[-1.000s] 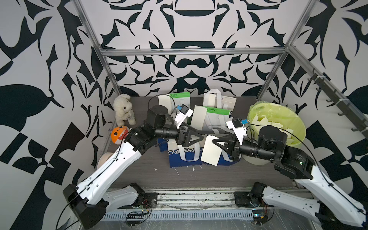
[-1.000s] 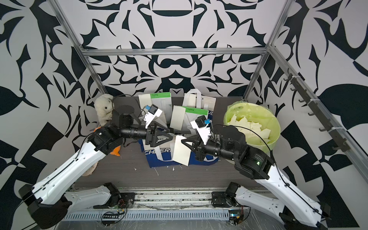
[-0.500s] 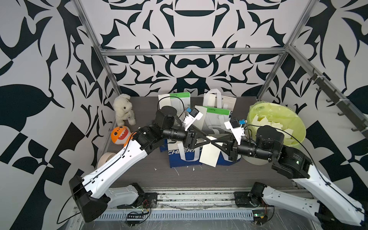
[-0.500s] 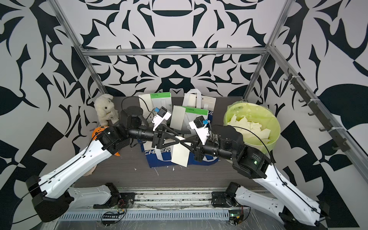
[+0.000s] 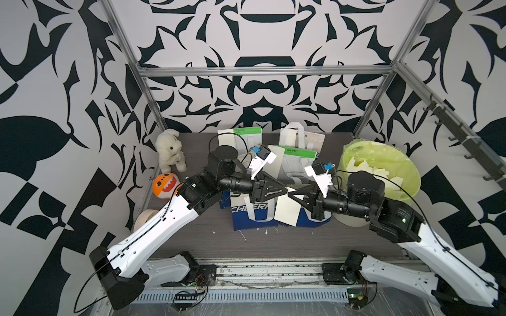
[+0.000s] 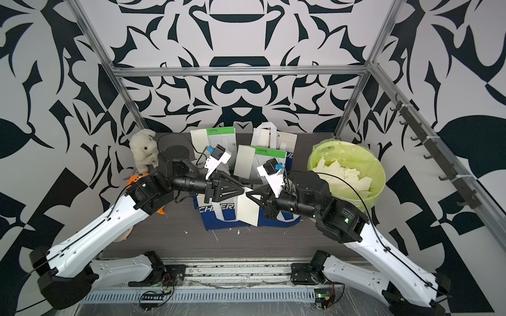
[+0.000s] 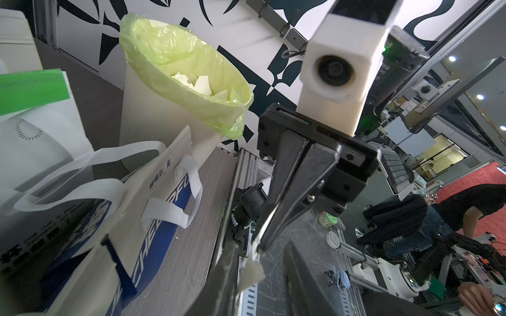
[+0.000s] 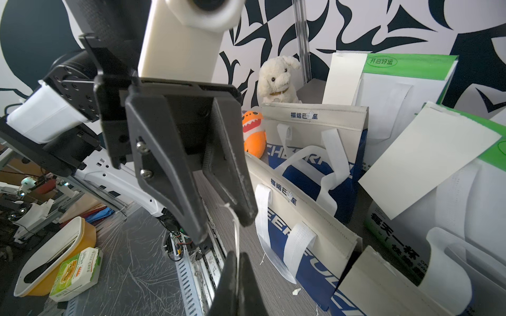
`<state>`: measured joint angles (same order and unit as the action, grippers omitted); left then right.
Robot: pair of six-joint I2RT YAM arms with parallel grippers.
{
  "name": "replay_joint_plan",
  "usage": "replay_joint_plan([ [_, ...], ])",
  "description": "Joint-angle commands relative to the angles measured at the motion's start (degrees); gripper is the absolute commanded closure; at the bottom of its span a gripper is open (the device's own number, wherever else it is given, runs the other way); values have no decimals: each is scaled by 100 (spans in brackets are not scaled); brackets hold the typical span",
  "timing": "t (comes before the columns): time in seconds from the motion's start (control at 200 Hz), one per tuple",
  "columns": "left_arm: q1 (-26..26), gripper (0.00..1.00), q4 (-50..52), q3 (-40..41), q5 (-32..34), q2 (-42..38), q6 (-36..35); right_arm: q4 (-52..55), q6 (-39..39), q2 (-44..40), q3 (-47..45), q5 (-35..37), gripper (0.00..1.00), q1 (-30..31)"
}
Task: Shred takeout receipts and throw away
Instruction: Shred the takeout receipt.
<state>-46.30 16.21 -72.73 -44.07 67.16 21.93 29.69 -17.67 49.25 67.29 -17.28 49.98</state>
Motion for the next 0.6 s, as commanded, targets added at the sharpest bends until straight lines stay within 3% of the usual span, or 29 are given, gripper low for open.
replay_joint_plan([
  [0.0,-28,70,-91,42,-130,26,22,-153,-24,-12,232,77,100,21],
  [0.23,-62,84,-84,17,-162,93,65,-122,-32,-12,241,168,100,21],
  [0.35,-80,98,-40,19,-133,149,83,-122,-28,-21,250,240,100,20],
  [0.44,-81,100,7,31,-16,154,58,-109,-12,-54,241,264,79,21],
  [0.505,-81,100,89,22,135,145,11,-62,-13,-89,250,303,53,19],
  [0.595,-81,100,193,5,235,162,-40,5,35,-160,249,354,45,14],
])
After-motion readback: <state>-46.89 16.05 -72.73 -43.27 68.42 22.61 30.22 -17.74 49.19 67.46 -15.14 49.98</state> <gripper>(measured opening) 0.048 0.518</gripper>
